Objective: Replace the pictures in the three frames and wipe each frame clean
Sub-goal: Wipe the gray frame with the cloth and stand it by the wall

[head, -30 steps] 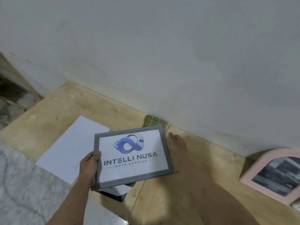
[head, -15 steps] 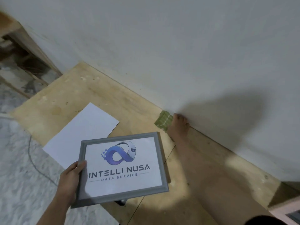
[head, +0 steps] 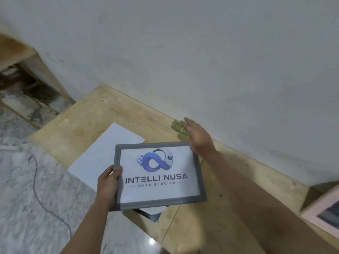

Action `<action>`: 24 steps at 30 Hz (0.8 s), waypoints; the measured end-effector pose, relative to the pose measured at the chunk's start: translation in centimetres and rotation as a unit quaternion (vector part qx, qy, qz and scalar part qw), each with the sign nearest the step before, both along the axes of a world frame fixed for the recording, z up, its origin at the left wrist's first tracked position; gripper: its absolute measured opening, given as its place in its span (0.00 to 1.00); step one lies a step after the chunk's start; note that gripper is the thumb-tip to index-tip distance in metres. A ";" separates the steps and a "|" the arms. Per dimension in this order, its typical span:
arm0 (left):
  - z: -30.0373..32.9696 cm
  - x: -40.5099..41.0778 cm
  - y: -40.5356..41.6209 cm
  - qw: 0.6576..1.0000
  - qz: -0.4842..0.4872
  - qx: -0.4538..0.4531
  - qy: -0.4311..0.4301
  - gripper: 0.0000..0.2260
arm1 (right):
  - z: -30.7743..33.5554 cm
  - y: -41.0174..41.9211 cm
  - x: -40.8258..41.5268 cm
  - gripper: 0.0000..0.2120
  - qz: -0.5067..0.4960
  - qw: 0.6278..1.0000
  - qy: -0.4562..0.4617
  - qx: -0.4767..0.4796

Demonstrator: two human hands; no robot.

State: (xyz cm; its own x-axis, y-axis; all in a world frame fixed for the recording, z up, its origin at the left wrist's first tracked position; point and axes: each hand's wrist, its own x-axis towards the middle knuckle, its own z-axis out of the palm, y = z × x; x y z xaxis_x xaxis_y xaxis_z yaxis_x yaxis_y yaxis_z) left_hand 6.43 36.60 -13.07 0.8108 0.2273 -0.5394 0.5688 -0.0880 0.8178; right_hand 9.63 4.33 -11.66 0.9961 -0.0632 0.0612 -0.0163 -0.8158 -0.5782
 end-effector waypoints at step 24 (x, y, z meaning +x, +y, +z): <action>9.6 -7.7 3.8 0.977 -0.070 -0.084 -0.183 0.09 | 7.7 12.2 -14.3 0.34 -0.010 0.999 -0.022 0.030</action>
State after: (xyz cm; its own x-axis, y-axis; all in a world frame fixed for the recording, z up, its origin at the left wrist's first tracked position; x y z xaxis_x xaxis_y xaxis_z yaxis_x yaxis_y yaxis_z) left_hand -1.27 40.42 -3.51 0.9730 0.0331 -0.2285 0.2283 0.0090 0.9736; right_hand -4.67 16.56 -4.01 0.9911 -0.0886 0.0997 -0.0067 -0.7796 -0.6262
